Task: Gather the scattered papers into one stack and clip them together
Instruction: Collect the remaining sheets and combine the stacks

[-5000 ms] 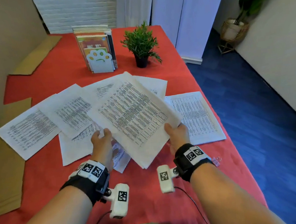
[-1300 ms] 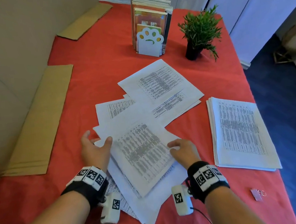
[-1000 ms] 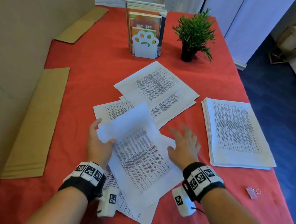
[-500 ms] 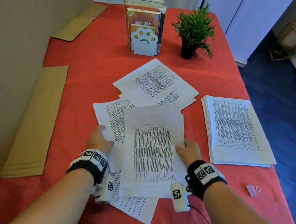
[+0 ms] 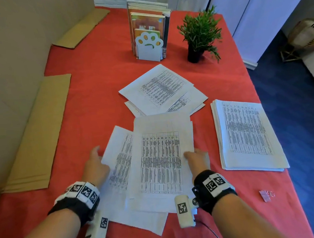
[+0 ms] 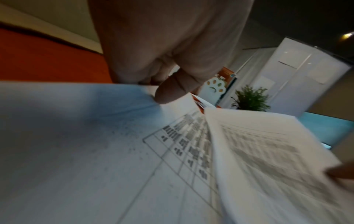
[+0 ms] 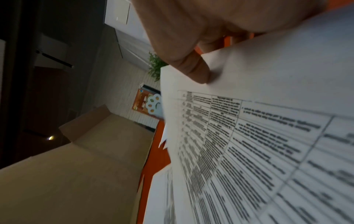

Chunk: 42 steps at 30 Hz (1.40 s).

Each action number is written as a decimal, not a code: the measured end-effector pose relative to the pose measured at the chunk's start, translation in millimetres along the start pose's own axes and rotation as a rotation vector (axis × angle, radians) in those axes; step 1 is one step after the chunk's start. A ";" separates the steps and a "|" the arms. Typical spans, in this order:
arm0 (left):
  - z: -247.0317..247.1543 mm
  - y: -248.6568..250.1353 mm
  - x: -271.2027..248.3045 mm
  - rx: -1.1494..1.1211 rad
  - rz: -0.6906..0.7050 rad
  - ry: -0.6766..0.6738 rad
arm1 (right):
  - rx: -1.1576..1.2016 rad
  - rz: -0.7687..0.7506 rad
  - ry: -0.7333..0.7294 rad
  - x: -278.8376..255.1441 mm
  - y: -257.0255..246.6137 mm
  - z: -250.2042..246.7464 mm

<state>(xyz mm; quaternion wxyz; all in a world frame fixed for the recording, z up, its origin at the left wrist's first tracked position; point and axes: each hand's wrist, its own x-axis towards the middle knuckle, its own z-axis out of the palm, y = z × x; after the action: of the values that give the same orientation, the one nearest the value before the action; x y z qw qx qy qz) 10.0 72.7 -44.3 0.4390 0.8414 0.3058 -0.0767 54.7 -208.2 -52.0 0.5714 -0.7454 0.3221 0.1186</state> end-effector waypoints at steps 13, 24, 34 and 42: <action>-10.8 -7.4 -20.5 -0.001 0.090 -0.011 | -0.224 -0.502 -0.118 -4.3 -21.1 32.5; -65.2 -76.7 5.0 -0.244 -0.087 0.166 | -1.266 -0.633 -0.273 44.8 -66.6 91.5; -59.6 -62.9 -0.4 -0.343 -0.165 0.036 | -1.251 -0.531 -0.212 58.4 -87.9 96.1; -52.3 -56.9 4.4 -0.332 -0.153 0.024 | -1.325 -0.514 -0.220 52.5 -79.5 96.4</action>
<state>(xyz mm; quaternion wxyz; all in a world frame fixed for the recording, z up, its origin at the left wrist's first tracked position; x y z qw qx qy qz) -26.9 140.1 -53.9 0.5611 0.7324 0.3826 -0.0485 162.2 -125.7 -49.6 0.0381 -0.9716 -0.0628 0.2252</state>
